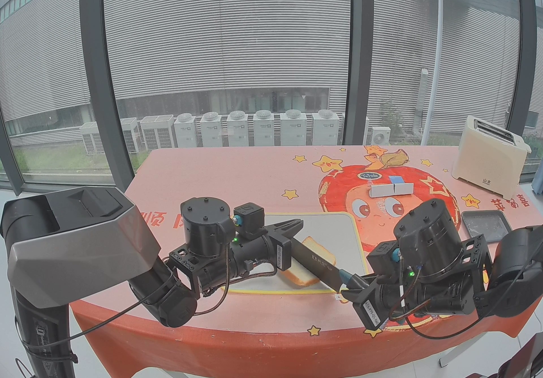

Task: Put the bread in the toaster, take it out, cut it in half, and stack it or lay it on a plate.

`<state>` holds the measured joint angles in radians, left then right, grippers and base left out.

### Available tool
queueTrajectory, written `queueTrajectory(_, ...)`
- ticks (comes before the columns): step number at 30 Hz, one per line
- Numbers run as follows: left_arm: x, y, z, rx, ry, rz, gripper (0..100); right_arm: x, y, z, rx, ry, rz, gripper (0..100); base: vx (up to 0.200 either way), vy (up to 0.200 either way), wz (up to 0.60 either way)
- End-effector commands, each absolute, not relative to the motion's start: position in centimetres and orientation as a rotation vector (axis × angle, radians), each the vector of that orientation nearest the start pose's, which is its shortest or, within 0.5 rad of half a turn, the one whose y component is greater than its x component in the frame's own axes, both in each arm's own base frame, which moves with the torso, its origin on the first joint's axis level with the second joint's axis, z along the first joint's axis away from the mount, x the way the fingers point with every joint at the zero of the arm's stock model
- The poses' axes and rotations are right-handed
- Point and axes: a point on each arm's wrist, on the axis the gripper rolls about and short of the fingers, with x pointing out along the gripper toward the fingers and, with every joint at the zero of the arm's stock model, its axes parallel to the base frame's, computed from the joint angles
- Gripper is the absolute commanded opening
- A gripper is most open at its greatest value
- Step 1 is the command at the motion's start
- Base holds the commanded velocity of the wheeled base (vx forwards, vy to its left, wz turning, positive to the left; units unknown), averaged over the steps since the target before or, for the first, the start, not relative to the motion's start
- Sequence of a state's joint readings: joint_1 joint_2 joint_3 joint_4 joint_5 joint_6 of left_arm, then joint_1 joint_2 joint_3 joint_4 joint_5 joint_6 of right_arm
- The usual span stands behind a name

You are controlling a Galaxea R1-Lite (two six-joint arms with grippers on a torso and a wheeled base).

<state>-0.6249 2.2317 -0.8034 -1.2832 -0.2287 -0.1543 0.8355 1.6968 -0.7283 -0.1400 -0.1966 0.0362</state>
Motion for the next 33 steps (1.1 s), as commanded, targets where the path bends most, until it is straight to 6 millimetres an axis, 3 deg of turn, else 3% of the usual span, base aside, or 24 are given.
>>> queueTrajectory(1, 30.9, -22.9, 6.1, -0.116, 0.208, -0.840, 0, 18.3, 19.6, 11.8, -0.391, 0.755, 0.588, 0, 0.000, 0.000, 0.00)
queueTrajectory(23, 31.0, -22.8, 5.7, -0.115, 0.219, -0.834, 0, 18.4, 19.5, 12.2, -0.378, 0.740, 0.584, 0, 0.000, 0.000, 0.00)
queueTrajectory(33, 30.9, -22.8, 6.2, -0.118, 0.202, -0.836, 0, 18.4, 19.7, 11.1, -0.402, 0.779, 0.583, 0, 0.000, 0.000, 0.00)
